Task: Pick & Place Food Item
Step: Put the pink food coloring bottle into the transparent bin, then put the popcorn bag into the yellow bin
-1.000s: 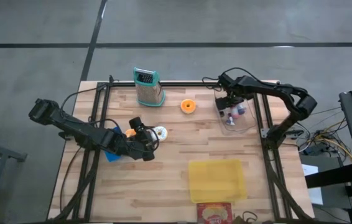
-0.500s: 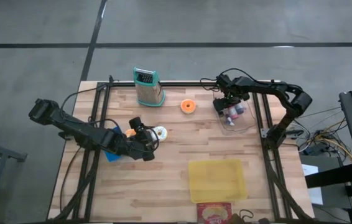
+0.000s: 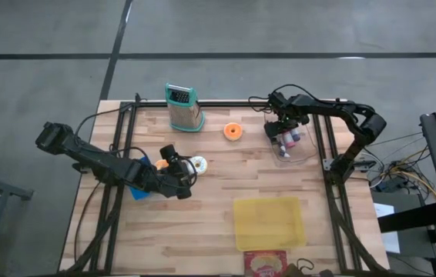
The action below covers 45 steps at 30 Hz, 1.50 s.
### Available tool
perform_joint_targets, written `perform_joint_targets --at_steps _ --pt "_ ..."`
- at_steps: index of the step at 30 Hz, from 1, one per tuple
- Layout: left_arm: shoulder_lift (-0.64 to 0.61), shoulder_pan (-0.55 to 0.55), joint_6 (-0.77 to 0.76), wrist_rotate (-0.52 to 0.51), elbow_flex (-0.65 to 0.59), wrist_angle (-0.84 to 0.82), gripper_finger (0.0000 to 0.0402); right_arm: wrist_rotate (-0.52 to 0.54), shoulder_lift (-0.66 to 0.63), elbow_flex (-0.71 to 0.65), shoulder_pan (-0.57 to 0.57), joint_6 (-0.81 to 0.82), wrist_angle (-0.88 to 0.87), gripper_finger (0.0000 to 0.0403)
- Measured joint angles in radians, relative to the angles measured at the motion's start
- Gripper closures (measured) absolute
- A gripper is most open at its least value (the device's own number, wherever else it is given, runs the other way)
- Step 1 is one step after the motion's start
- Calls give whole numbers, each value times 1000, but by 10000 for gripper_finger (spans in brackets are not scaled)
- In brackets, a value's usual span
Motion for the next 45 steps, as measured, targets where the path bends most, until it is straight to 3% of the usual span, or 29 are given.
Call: perform_joint_targets --at_steps 22,36,45 --pt "0 0 -1 0 0 0 115 0 1 -7 0 -1 7 178" --pt "0 0 -4 0 0 0 115 0 -5 -9 0 2 24 176" --pt "0 0 -4 0 0 0 115 7 -86 7 0 25 -9 172"
